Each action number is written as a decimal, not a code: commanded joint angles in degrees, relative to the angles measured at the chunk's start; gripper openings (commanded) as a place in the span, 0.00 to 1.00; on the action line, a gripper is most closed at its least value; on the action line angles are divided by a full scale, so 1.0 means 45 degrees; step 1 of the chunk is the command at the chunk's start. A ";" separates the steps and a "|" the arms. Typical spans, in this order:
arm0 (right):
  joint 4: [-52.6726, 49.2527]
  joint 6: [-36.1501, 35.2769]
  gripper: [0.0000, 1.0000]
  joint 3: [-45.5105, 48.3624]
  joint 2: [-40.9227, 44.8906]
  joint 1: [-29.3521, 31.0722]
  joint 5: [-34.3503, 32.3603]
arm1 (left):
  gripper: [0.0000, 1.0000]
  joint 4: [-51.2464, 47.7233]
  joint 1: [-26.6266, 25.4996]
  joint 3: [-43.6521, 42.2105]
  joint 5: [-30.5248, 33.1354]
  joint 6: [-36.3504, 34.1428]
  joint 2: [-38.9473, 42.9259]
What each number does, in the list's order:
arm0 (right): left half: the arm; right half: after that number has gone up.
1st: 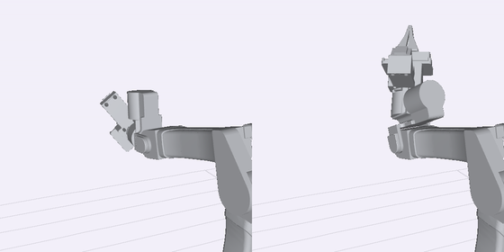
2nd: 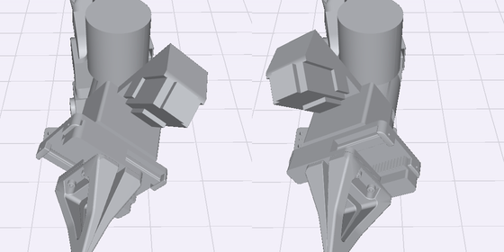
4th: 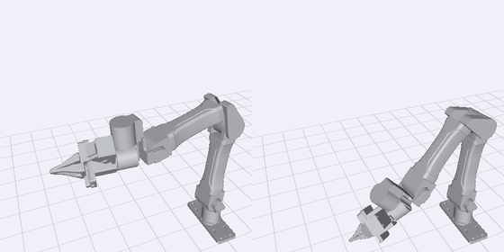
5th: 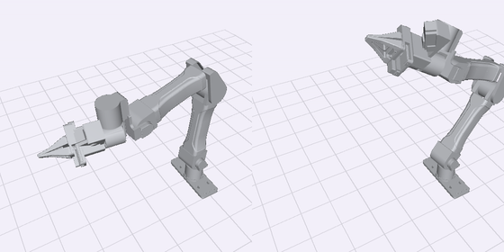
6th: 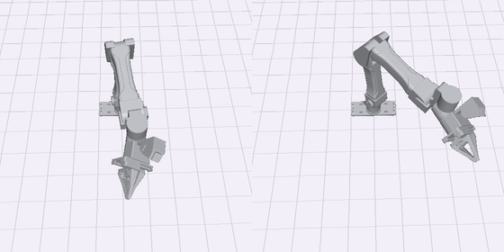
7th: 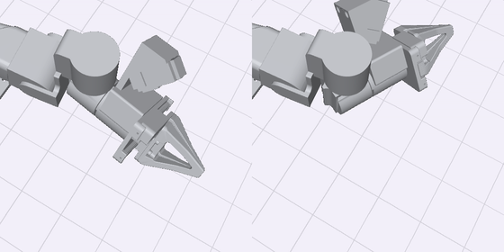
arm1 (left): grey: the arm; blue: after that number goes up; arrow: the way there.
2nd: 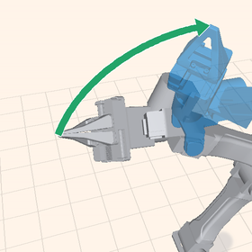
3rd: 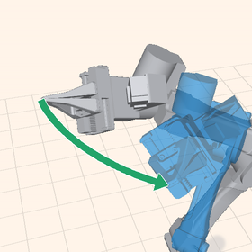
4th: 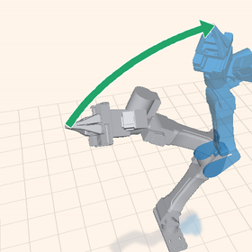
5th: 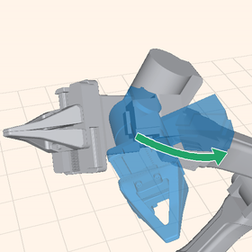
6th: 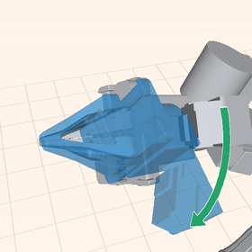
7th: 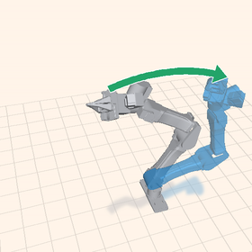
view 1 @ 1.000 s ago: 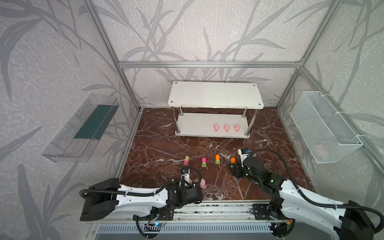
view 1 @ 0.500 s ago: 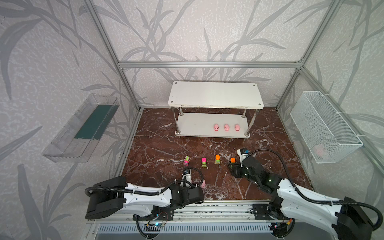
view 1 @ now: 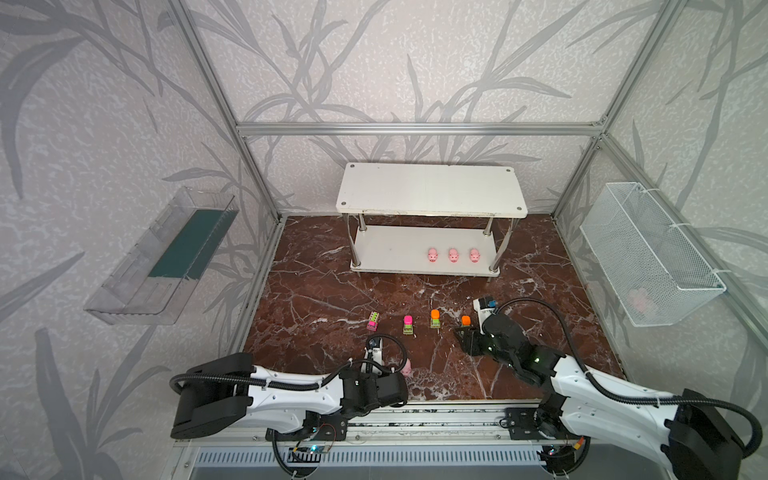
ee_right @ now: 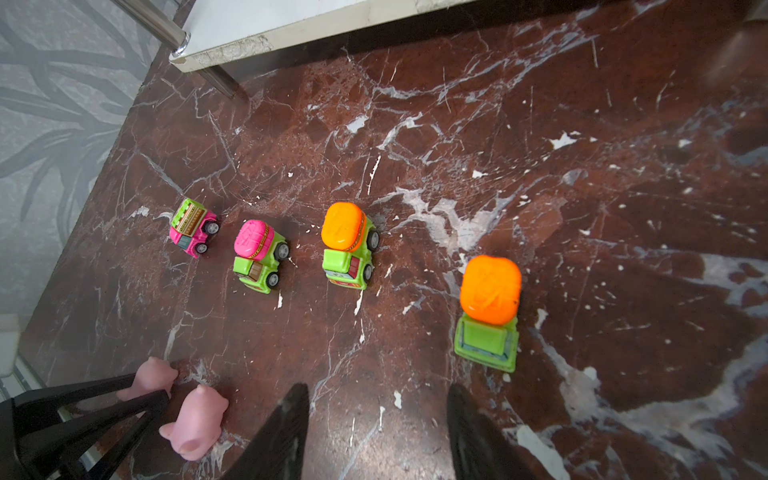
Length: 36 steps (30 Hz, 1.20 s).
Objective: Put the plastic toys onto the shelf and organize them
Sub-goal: 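Close the left gripper on a pink pig, then lift the pig with the left gripper and swing it toward the shelf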
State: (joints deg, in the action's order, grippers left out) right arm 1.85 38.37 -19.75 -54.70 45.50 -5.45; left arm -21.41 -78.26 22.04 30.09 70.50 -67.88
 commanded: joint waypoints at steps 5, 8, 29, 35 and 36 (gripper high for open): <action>0.0254 0.0116 0.54 0.0134 -0.0072 0.0066 0.0039 | 0.34 -0.1164 0.0047 0.0379 0.0475 0.0231 0.0840; 0.0254 0.0141 0.54 0.0169 -0.0036 0.0067 0.0020 | 0.34 -0.1586 0.0047 0.0395 0.0549 0.0232 0.1363; -0.1691 -0.0807 0.54 -0.0740 0.2094 0.0067 -0.0841 | 0.34 -0.2194 0.5222 0.6186 -0.1176 -0.6616 0.1214; -0.2224 -0.0710 0.54 -0.0636 0.2749 0.0046 -0.1237 | 0.34 0.0411 0.6739 0.7074 -0.2491 -0.8052 -0.0958; -0.2292 -0.0678 0.54 -0.0595 0.2855 0.0031 -0.1297 | 0.34 0.0907 0.6974 0.7147 -0.2690 -0.8133 -0.1313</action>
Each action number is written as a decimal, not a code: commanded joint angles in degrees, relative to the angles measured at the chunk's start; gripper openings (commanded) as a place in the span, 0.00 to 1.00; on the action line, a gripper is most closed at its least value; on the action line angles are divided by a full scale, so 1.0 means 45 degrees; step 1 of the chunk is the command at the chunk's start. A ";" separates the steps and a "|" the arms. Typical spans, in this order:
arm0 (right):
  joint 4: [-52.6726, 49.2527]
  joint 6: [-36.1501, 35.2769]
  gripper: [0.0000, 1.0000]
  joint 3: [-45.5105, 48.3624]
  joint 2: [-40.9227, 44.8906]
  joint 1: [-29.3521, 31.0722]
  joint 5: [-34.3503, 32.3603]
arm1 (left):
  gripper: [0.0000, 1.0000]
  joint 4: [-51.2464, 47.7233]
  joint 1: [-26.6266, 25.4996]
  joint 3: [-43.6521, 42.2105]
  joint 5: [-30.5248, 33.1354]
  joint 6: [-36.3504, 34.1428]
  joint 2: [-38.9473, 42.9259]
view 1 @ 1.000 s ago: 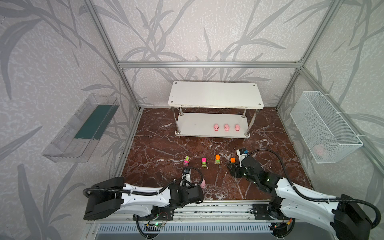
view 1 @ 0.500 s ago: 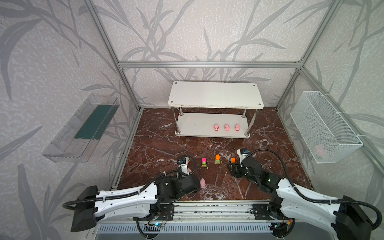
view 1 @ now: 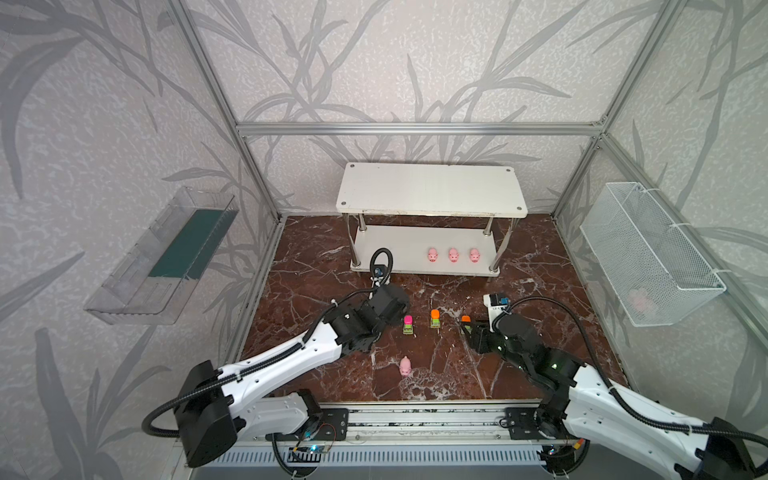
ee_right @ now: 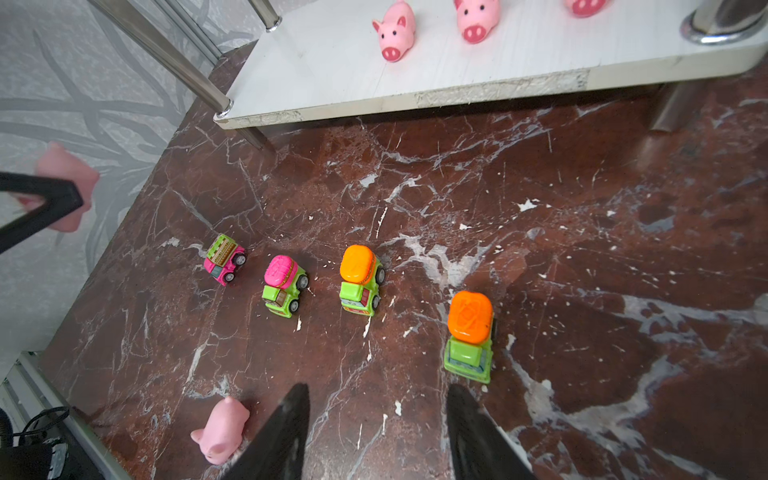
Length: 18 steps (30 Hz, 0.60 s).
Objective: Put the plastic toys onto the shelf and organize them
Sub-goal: 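Lift the pig with the left gripper and swing it toward the shelf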
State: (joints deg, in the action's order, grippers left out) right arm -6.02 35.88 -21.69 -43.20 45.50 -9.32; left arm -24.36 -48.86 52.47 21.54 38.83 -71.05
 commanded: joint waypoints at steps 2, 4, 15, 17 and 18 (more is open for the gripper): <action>-0.0695 -0.0112 0.54 -0.0122 0.0502 0.0027 -0.0569 | 0.34 0.2366 0.0827 0.0570 -0.1018 -0.1278 -0.1261; -0.0892 -0.0102 0.54 -0.0121 0.0713 0.0007 -0.0706 | 0.34 0.3037 0.1140 0.0875 -0.1028 -0.1575 -0.1973; -0.1873 -0.0473 0.54 -0.0294 0.1495 -0.0222 -0.1242 | 0.34 0.4629 0.2360 0.3189 -0.2586 -0.2022 -0.5604; -0.1962 -0.0453 0.54 -0.0292 0.1577 -0.0281 -0.1282 | 0.34 0.4753 0.2542 0.3589 -0.2687 -0.2033 -0.6113; -0.1976 -0.0453 0.54 -0.0277 0.1603 -0.0296 -0.1302 | 0.34 0.4828 0.2614 0.3735 -0.2742 -0.2009 -0.6310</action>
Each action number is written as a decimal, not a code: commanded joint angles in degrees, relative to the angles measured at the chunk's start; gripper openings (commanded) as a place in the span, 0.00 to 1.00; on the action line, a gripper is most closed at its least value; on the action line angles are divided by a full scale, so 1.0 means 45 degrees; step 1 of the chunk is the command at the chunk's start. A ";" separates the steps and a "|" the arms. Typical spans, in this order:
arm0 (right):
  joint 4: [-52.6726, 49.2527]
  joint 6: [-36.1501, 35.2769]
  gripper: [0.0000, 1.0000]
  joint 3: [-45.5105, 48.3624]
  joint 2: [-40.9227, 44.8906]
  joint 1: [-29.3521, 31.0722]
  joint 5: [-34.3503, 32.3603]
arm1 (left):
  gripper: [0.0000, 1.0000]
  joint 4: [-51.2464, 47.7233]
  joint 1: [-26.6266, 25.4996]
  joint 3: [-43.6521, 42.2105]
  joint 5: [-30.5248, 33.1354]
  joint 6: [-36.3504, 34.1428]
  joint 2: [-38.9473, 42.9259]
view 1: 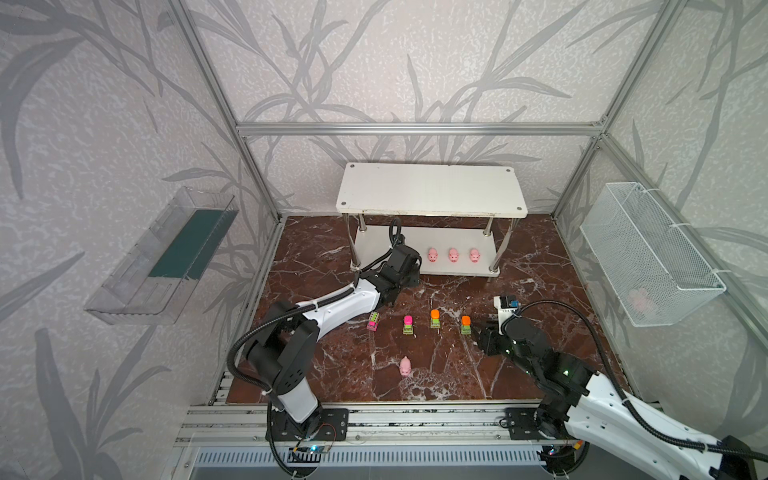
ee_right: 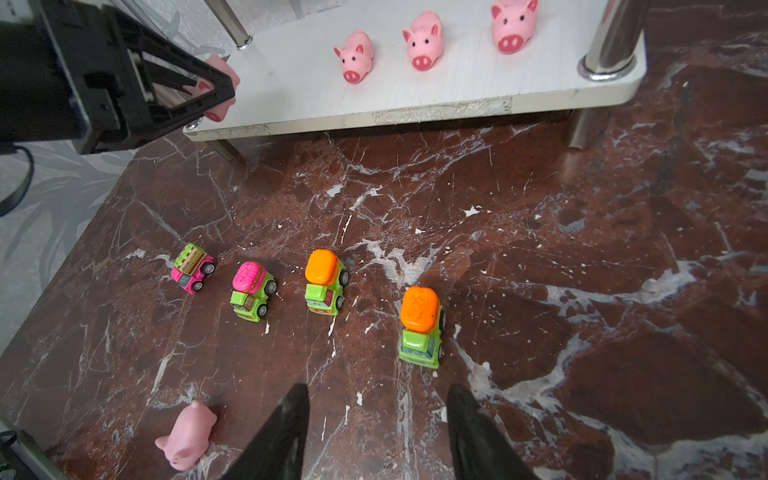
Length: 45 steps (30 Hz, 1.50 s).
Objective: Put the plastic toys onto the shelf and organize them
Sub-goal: 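Lift the pig with the left gripper and swing it toward the shelf, then lower the pig onto the lower shelf beside the row of pigs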
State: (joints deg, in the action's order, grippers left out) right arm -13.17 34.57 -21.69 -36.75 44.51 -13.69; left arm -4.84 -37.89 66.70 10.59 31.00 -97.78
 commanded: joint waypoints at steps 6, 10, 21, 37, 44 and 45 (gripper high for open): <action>-0.0451 -0.0142 0.54 -0.0277 0.0217 -0.0165 -0.0452 | 0.35 0.0992 0.0545 0.1312 -0.0564 -0.0254 -0.1550; -0.0454 -0.0086 0.54 -0.0221 0.0179 -0.0231 -0.0475 | 0.35 0.1054 0.0716 0.1802 -0.0585 -0.0383 -0.2156; -0.0501 0.0170 0.54 -0.0006 0.0259 -0.0321 -0.0492 | 0.35 0.1380 0.0997 0.2006 -0.0611 -0.0387 -0.2989; -0.0295 0.0302 0.54 0.0016 -0.0093 -0.0321 -0.0431 | 0.35 0.2488 0.1069 0.2160 -0.0185 -0.1491 -0.3702; -0.0320 0.0352 0.54 0.0055 -0.0094 -0.0321 -0.0453 | 0.36 0.2957 0.1219 0.2406 -0.0223 -0.1675 -0.4152; -0.0327 0.0359 0.54 0.0055 -0.0096 -0.0321 -0.0443 | 0.36 0.3007 0.1231 0.2432 -0.0244 -0.1685 -0.4197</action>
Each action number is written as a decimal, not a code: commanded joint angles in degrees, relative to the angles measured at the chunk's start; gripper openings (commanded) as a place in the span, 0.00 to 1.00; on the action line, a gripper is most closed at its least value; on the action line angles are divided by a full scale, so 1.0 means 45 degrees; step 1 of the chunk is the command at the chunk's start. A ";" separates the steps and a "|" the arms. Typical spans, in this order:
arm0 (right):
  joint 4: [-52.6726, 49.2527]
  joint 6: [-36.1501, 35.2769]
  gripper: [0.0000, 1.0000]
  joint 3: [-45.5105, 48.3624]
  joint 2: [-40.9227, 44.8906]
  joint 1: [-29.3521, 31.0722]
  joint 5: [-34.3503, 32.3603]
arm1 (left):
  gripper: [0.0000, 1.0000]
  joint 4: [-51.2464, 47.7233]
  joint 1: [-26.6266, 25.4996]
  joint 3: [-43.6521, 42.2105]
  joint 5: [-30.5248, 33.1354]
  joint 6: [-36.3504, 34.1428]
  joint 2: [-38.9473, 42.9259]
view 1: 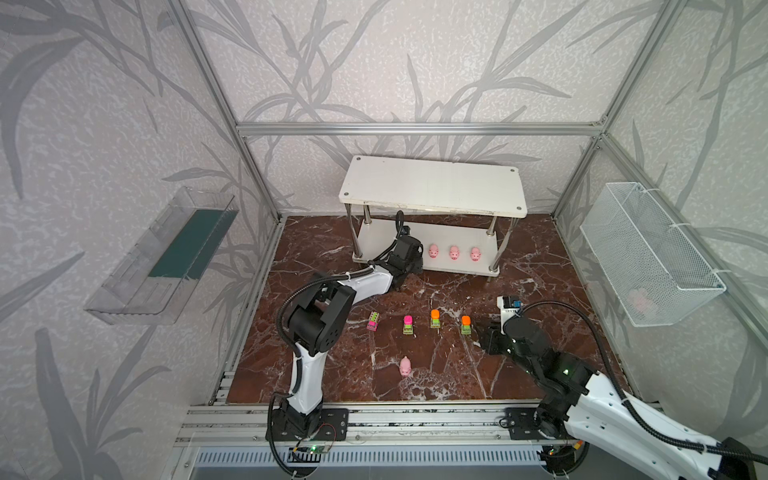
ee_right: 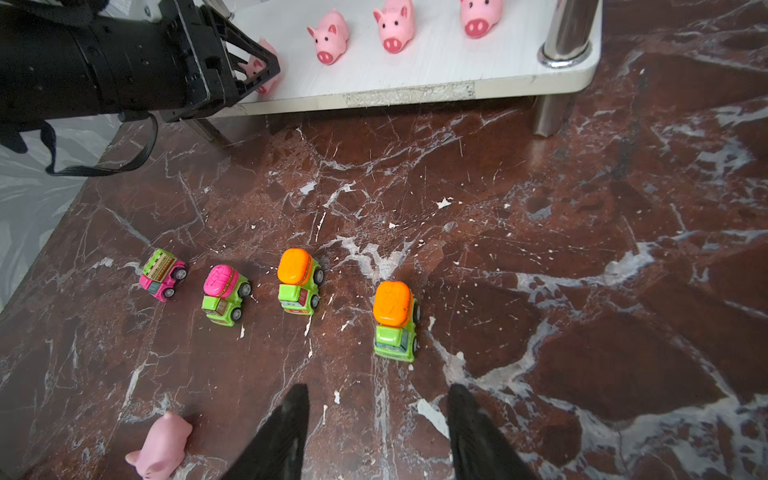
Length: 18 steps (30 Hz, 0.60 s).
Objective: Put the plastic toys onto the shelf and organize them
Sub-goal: 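Lower the pig onto the lower shelf beside the row of pigs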
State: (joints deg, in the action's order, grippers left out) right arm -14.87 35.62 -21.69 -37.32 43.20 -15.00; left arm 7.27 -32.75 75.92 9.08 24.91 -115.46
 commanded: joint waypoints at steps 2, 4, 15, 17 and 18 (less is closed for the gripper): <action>0.0063 0.0117 0.54 0.0075 0.0012 -0.0032 -0.0179 | 0.36 0.0498 0.0098 0.0388 0.0059 -0.0339 -0.0325; 0.0063 0.0113 0.54 0.0075 0.0002 -0.0035 -0.0181 | 0.37 0.0536 0.0127 0.0484 0.0033 -0.0359 -0.0402; 0.0230 0.0128 0.54 0.0092 -0.0229 -0.0049 -0.0164 | 0.37 0.0494 0.0278 0.1131 0.0053 -0.0670 -0.0883; 0.0240 0.0119 0.54 0.0113 -0.0232 -0.0049 -0.0162 | 0.37 0.0549 0.0289 0.1175 0.0120 -0.0690 -0.0917; 0.0256 0.0122 0.54 0.0114 -0.0243 -0.0058 -0.0144 | 0.37 0.0587 0.0305 0.1179 0.0147 -0.0691 -0.0926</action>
State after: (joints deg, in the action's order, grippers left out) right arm -14.79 35.79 -21.63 -38.35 43.16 -15.00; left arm 8.86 -31.79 79.50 9.10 23.03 -118.89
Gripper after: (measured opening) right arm 0.543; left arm 0.372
